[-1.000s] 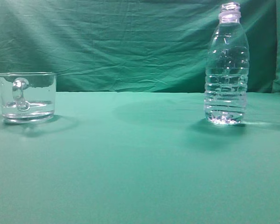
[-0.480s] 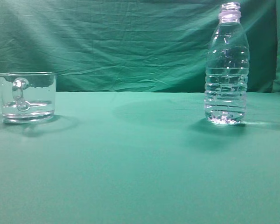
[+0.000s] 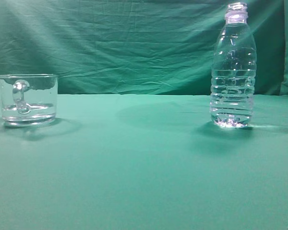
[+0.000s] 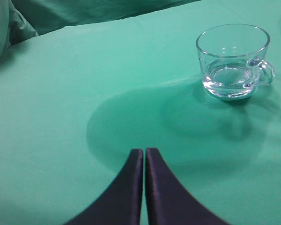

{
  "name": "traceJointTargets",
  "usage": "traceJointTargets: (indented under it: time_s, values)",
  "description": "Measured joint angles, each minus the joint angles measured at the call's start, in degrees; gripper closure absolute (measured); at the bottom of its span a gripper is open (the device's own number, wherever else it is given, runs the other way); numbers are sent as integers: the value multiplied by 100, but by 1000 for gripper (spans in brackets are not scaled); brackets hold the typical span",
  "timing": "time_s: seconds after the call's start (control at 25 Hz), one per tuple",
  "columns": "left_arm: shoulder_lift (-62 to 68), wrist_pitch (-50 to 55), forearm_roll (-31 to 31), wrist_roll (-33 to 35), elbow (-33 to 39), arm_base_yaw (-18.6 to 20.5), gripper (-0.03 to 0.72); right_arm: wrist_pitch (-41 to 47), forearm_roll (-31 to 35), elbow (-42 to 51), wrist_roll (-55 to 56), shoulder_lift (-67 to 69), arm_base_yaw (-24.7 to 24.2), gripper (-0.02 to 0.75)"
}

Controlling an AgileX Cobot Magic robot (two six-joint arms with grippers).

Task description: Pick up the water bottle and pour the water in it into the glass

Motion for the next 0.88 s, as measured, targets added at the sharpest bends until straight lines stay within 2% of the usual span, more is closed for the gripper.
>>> traceJointTargets:
  time_s: [0.28, 0.88]
  values:
    - [0, 0, 0, 0, 0, 0, 688, -21, 26, 0, -367, 0, 0, 738]
    - [0, 0, 0, 0, 0, 0, 688, -10, 36, 0, -402, 0, 0, 738]
